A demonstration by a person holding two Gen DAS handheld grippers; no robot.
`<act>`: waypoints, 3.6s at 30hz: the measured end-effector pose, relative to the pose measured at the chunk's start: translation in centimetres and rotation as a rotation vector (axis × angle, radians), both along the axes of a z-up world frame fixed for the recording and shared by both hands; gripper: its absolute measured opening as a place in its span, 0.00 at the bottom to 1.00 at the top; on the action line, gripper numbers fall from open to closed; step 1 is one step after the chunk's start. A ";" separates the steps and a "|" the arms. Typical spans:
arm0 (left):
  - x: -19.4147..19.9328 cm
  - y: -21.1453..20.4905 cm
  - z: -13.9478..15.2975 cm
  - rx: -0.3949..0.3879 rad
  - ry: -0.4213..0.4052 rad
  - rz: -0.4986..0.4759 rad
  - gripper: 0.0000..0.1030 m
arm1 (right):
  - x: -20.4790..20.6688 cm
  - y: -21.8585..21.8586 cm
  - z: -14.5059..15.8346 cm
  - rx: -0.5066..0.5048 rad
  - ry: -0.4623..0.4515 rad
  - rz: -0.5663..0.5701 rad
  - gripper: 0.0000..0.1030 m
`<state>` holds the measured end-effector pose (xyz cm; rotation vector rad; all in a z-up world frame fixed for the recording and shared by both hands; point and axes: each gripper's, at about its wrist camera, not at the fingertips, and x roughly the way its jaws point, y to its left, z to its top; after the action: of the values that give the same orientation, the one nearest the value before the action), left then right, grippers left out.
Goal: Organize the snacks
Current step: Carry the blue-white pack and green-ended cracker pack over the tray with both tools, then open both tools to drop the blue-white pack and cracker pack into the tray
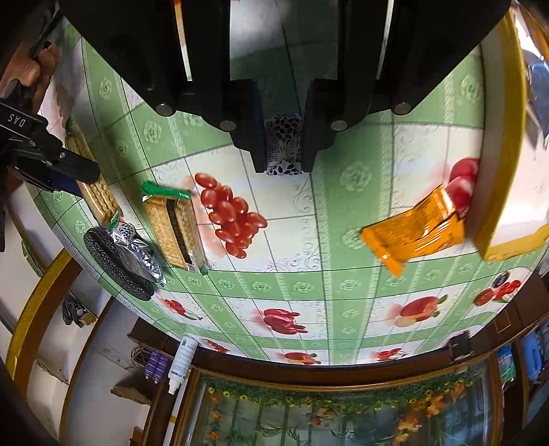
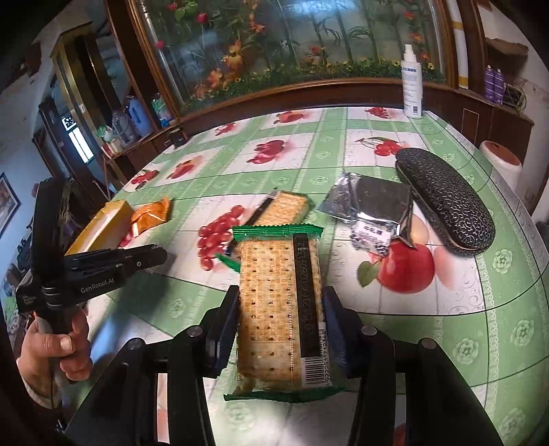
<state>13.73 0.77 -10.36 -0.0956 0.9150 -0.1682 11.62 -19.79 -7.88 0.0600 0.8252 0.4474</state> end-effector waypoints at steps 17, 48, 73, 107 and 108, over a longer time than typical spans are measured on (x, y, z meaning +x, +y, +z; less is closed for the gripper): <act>-7.9 5.0 3.5 0.131 -0.090 0.189 0.16 | -3.5 8.7 0.4 0.069 0.009 0.168 0.47; -13.5 15.6 4.5 0.179 -0.133 0.396 0.16 | -7.0 26.4 0.7 0.073 0.041 0.502 0.46; -13.5 20.2 2.0 0.131 -0.054 0.464 0.17 | -5.0 35.4 0.7 0.007 0.000 0.558 0.46; -13.3 17.0 5.4 0.123 -0.101 0.476 0.78 | -3.0 23.2 2.5 0.153 -0.019 0.304 0.82; -13.2 16.6 5.5 0.121 -0.101 0.468 0.78 | -2.9 22.1 2.5 0.159 -0.018 0.288 0.82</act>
<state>0.52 17.41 -4.90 -0.1840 0.7778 0.3142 8.68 2.34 -5.41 0.0848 0.7822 0.7839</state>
